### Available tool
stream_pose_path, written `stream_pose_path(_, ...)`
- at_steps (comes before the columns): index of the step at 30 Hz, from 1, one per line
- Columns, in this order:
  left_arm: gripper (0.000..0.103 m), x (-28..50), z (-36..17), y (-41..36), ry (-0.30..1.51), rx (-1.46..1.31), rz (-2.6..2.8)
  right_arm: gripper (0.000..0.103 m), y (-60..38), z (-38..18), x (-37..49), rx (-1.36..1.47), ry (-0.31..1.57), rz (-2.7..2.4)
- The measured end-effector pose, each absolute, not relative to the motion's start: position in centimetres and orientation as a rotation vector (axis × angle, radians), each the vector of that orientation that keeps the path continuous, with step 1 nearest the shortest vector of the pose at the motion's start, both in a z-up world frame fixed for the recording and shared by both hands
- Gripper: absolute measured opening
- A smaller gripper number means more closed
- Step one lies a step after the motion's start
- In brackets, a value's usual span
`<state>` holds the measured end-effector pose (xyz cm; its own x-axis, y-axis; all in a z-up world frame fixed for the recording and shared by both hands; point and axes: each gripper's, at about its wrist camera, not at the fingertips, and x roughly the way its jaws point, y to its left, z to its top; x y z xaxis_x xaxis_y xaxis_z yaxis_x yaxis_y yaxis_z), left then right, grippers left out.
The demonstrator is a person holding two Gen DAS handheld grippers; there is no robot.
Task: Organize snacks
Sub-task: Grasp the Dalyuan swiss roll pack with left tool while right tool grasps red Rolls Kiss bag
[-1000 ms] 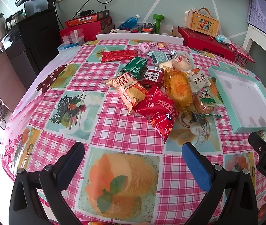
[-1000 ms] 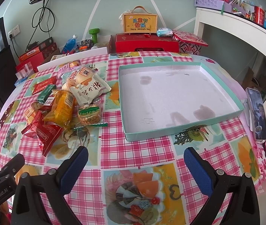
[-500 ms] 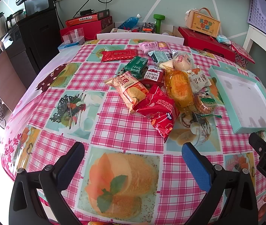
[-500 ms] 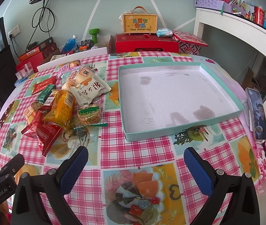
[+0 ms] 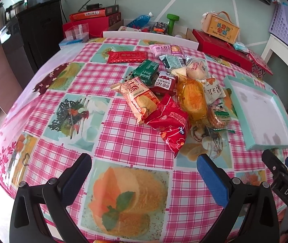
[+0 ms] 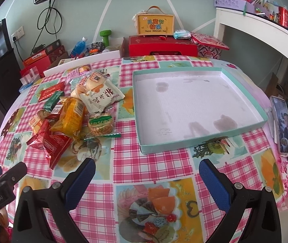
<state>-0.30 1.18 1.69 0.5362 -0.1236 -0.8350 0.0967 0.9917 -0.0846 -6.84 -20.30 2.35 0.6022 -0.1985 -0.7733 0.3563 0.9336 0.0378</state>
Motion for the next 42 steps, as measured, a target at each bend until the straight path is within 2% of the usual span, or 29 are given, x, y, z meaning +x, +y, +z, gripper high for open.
stream_pose_path(16, 0.103, 5.7, 0.7, 3.0, 1.150, -0.284, -0.178, 0.103, -17.4, 1.8, -1.8, 0.170, 0.919, -0.183)
stream_pose_path(32, 0.103, 10.7, -0.6, 4.5, 1.310, -0.213, -0.108, 0.103, -11.5, 0.6, 2.1, 0.101, 0.969, 0.011)
stream_pose_path(42, 0.103, 13.3, -0.7, 6.0, 1.323, -0.229, -0.092, 0.103, -10.3, 0.1, 5.0, 0.231, 1.003, 0.003)
